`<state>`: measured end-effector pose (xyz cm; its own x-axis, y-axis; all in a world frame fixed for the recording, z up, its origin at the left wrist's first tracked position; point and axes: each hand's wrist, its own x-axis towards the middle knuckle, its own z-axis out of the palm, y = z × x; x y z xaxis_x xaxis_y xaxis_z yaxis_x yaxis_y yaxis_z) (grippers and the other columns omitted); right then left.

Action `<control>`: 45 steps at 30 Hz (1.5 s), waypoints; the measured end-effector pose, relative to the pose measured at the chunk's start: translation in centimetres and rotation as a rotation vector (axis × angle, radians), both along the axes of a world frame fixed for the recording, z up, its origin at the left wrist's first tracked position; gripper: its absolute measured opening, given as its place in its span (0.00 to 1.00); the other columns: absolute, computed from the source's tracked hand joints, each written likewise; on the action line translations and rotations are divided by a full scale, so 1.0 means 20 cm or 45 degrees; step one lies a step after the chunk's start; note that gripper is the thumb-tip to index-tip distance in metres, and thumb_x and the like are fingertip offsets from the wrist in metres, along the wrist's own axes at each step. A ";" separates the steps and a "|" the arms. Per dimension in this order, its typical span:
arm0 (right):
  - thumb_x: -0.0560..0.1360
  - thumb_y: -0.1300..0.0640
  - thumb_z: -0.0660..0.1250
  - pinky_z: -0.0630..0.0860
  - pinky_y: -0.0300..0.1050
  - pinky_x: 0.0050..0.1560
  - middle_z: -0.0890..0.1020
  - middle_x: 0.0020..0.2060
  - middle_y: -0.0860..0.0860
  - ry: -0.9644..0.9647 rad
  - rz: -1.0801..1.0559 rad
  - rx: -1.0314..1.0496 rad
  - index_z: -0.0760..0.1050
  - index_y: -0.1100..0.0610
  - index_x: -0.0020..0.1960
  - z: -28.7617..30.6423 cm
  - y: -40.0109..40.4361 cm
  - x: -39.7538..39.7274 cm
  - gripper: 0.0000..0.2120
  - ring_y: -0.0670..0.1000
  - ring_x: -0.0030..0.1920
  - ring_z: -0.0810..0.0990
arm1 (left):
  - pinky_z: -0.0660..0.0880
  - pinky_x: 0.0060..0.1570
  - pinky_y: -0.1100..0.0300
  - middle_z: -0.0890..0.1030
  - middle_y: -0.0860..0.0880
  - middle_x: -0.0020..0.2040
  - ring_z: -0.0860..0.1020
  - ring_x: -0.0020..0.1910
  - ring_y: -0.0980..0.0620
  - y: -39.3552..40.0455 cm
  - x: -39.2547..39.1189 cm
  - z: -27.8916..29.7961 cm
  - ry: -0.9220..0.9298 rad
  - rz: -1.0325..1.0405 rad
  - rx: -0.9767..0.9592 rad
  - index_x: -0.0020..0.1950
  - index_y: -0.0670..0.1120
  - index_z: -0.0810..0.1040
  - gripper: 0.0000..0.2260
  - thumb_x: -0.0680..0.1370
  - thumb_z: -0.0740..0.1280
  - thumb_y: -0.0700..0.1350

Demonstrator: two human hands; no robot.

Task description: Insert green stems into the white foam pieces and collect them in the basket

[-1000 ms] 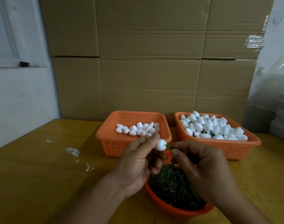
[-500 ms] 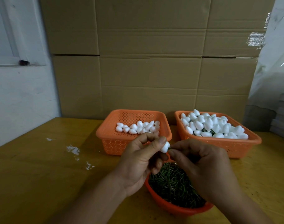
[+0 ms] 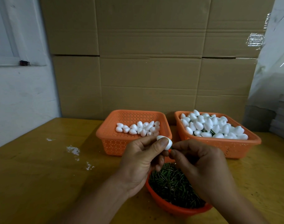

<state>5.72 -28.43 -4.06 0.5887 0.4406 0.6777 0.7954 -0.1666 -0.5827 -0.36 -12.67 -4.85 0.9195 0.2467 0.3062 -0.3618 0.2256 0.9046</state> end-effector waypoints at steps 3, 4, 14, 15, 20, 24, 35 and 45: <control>0.72 0.55 0.73 0.76 0.33 0.31 0.84 0.34 0.38 -0.009 -0.028 0.014 0.84 0.45 0.44 0.00 0.00 0.00 0.05 0.41 0.33 0.82 | 0.70 0.29 0.64 0.80 0.46 0.37 0.75 0.32 0.54 0.00 0.00 -0.01 -0.022 -0.006 0.027 0.49 0.43 0.86 0.11 0.71 0.74 0.48; 0.72 0.55 0.73 0.74 0.31 0.31 0.83 0.34 0.38 -0.016 -0.042 0.014 0.84 0.45 0.43 0.00 0.00 0.00 0.05 0.41 0.33 0.82 | 0.71 0.29 0.63 0.80 0.46 0.37 0.74 0.32 0.54 0.00 0.00 -0.01 -0.029 0.008 0.053 0.49 0.44 0.86 0.09 0.73 0.74 0.47; 0.72 0.56 0.75 0.69 0.29 0.24 0.82 0.29 0.39 0.031 -0.062 0.080 0.82 0.44 0.39 -0.01 0.03 -0.03 0.07 0.43 0.27 0.79 | 0.72 0.31 0.62 0.78 0.51 0.33 0.74 0.31 0.54 0.01 0.02 -0.04 -0.142 0.218 0.471 0.49 0.51 0.84 0.09 0.77 0.70 0.54; 0.72 0.56 0.75 0.69 0.31 0.23 0.82 0.29 0.40 0.034 -0.069 0.081 0.82 0.45 0.38 -0.01 0.03 -0.03 0.07 0.44 0.26 0.79 | 0.72 0.32 0.63 0.77 0.52 0.33 0.74 0.31 0.55 0.02 0.02 -0.05 -0.143 0.225 0.484 0.53 0.49 0.83 0.10 0.78 0.69 0.54; 0.72 0.56 0.75 0.75 0.41 0.25 0.83 0.30 0.44 0.100 -0.060 0.101 0.83 0.45 0.38 -0.02 0.04 -0.03 0.07 0.45 0.27 0.79 | 0.70 0.31 0.62 0.82 0.40 0.51 0.82 0.41 0.57 0.01 0.00 -0.04 -0.159 0.255 0.577 0.63 0.38 0.79 0.23 0.77 0.68 0.56; 0.72 0.58 0.75 0.75 0.44 0.26 0.83 0.29 0.46 0.155 0.012 0.115 0.83 0.47 0.38 -0.03 0.04 -0.02 0.08 0.48 0.27 0.80 | 0.76 0.41 0.48 0.80 0.35 0.54 0.82 0.53 0.43 -0.01 0.00 -0.04 -0.151 0.275 0.583 0.61 0.42 0.79 0.19 0.79 0.67 0.56; 0.73 0.59 0.74 0.74 0.35 0.30 0.85 0.32 0.47 0.347 0.125 0.192 0.85 0.50 0.40 -0.03 0.04 0.02 0.06 0.42 0.30 0.81 | 0.71 0.31 0.62 0.75 0.52 0.34 0.73 0.32 0.53 -0.01 0.01 -0.06 -0.147 0.176 0.569 0.54 0.57 0.80 0.12 0.78 0.65 0.61; 0.74 0.58 0.74 0.74 0.38 0.36 0.84 0.33 0.37 0.437 -0.373 0.309 0.82 0.47 0.38 0.09 -0.06 0.46 0.08 0.36 0.37 0.82 | 0.74 0.36 0.57 0.76 0.56 0.38 0.75 0.35 0.58 -0.02 0.00 -0.11 -0.122 0.288 0.813 0.58 0.62 0.77 0.15 0.76 0.62 0.65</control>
